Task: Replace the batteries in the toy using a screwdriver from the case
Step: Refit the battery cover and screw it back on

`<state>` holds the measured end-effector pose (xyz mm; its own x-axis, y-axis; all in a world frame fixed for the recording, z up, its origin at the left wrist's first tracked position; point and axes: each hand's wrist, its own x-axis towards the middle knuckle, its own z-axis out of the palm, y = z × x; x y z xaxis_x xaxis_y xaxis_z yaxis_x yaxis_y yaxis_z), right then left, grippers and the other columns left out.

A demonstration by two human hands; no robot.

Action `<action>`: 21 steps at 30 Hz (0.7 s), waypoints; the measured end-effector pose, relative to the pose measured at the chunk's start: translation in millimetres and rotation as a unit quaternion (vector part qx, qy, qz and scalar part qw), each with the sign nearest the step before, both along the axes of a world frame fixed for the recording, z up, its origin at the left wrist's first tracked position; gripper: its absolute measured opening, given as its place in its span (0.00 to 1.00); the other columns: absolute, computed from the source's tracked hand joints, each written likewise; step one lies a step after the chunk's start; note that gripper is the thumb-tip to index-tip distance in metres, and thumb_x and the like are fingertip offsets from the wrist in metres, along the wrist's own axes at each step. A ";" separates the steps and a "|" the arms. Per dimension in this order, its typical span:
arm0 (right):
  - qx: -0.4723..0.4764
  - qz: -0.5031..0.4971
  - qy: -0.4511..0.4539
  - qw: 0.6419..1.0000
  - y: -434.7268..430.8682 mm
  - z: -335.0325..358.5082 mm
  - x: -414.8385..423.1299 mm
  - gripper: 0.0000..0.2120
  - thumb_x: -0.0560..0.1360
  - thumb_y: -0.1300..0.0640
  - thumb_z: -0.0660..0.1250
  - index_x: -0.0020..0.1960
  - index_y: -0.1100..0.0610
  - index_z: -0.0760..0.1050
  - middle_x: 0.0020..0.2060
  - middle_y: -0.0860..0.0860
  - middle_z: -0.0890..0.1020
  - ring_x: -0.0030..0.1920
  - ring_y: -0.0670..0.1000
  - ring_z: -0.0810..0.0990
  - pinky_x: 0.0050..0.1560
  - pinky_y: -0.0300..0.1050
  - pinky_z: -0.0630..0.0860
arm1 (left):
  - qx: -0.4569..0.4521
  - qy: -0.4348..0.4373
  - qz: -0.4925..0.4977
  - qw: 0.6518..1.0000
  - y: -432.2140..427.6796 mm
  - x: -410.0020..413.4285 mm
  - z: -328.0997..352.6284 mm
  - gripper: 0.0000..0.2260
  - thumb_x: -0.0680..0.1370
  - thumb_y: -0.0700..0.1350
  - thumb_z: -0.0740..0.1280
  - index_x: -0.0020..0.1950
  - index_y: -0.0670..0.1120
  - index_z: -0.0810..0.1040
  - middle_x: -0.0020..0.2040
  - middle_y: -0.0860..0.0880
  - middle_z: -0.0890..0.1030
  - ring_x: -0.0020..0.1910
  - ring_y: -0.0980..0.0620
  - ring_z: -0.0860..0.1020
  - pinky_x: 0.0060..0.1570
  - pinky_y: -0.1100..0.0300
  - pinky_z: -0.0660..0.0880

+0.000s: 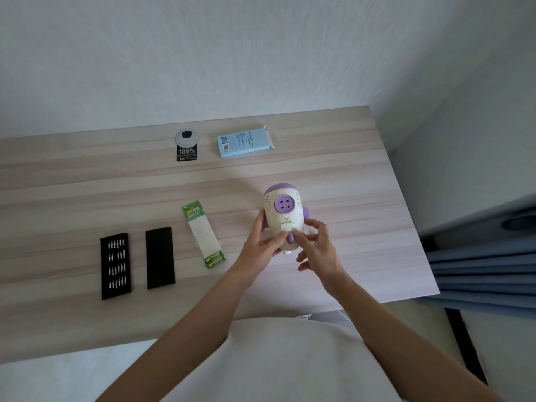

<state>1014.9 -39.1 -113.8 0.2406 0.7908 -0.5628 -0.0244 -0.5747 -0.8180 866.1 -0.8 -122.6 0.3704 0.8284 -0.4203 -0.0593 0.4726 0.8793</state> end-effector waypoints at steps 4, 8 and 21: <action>-0.017 -0.029 0.033 0.999 -0.6 -1.8 -2.8 0.18 0.78 0.46 0.68 0.63 0.51 0.66 0.54 0.56 0.78 0.33 0.50 0.79 0.34 0.48 0.80 | -0.019 -0.034 0.042 0.998 -4.0 9.1 -2.5 0.25 0.76 0.41 0.71 0.71 0.54 0.70 0.65 0.39 0.77 0.64 0.41 0.78 0.62 0.44 0.77; -0.034 -0.042 0.055 0.997 -1.4 -2.8 -1.1 0.20 0.77 0.45 0.69 0.62 0.55 0.71 0.56 0.53 0.79 0.31 0.48 0.76 0.34 0.47 0.81 | -0.040 -0.065 0.067 0.995 -6.6 15.9 -6.0 0.23 0.78 0.36 0.69 0.70 0.54 0.72 0.58 0.44 0.81 0.60 0.42 0.80 0.62 0.43 0.77; -0.046 -0.022 0.042 0.998 2.9 -2.6 7.5 0.22 0.76 0.44 0.70 0.64 0.56 0.73 0.56 0.53 0.79 0.32 0.48 0.75 0.36 0.48 0.82 | -0.072 -0.062 0.126 0.987 -9.4 24.3 -3.5 0.26 0.76 0.36 0.71 0.68 0.58 0.70 0.61 0.45 0.81 0.62 0.43 0.80 0.58 0.46 0.79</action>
<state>1022.4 -36.2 -116.4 0.2220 0.7244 -0.6527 -0.1178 -0.6446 -0.7554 890.4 -10.2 -126.1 0.2155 0.8358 -0.5050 -0.2949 0.5487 0.7823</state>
